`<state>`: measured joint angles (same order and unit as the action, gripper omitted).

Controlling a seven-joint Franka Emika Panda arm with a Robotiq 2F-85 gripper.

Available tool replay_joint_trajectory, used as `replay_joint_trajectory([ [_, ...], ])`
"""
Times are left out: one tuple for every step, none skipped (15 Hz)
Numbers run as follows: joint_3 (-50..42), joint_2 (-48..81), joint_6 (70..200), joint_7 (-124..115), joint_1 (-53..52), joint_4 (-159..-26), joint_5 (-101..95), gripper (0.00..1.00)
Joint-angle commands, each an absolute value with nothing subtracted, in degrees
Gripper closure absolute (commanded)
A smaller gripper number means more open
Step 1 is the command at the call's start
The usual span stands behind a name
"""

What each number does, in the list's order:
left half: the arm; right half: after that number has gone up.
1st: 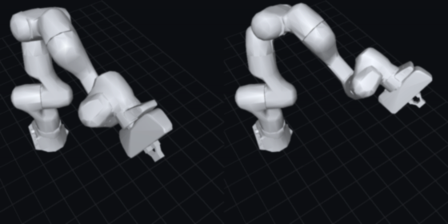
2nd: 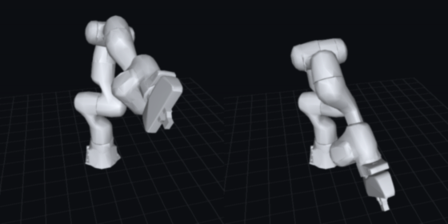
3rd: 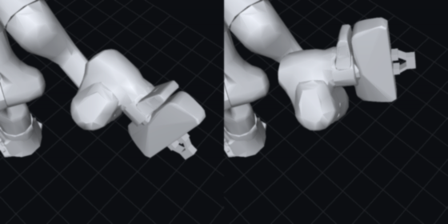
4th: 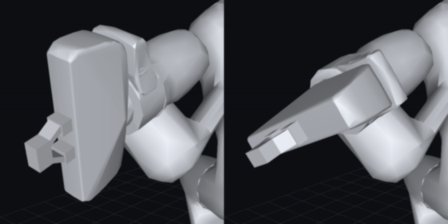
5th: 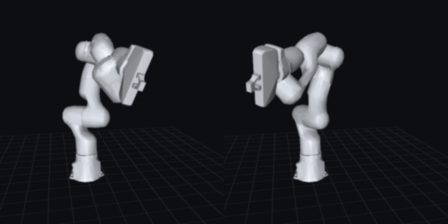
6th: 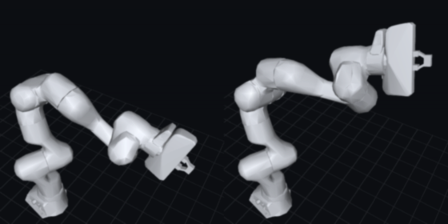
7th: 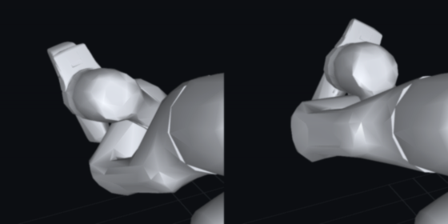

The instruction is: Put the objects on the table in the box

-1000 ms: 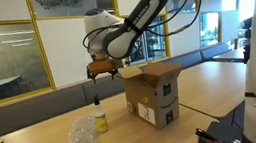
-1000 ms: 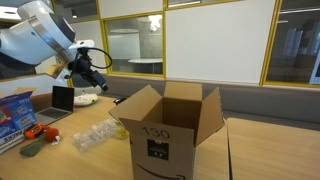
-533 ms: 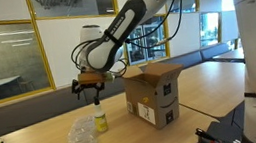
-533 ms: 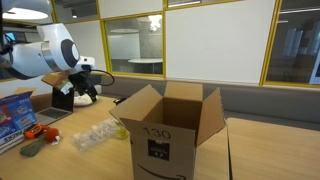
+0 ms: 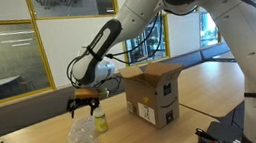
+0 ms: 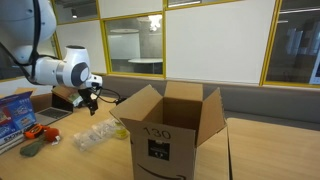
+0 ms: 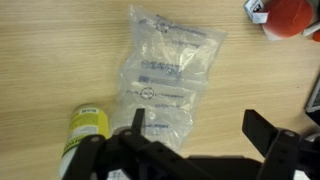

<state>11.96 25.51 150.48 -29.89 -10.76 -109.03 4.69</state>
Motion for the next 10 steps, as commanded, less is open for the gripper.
replay_joint_trajectory([
  [10.91, 32.72, 146.11, -26.00, -12.73, -100.83, 8.27, 0.00],
  [10.45, 34.89, 144.96, -26.01, -13.27, -98.85, 8.33, 0.00],
  [10.39, 36.15, 143.97, -25.83, -13.57, -97.85, 8.58, 0.00],
  [10.05, 37.73, 143.03, -26.13, -14.11, -96.47, 8.45, 0.00],
  [9.37, 39.12, 142.16, -26.89, -14.92, -95.21, 7.94, 0.00],
  [8.30, 40.53, 141.73, -28.06, -15.97, -94.05, 7.19, 0.00],
  [7.39, 42.04, 140.96, -28.83, -16.75, -92.48, 6.80, 0.00],
  [6.57, 43.39, 140.46, -29.31, -17.45, -91.44, 6.55, 0.00],
  [6.05, 44.83, 139.55, -29.41, -17.91, -89.84, 6.65, 0.00],
  [5.59, 46.37, 138.76, -29.49, -18.25, -88.31, 6.76, 0.00],
])
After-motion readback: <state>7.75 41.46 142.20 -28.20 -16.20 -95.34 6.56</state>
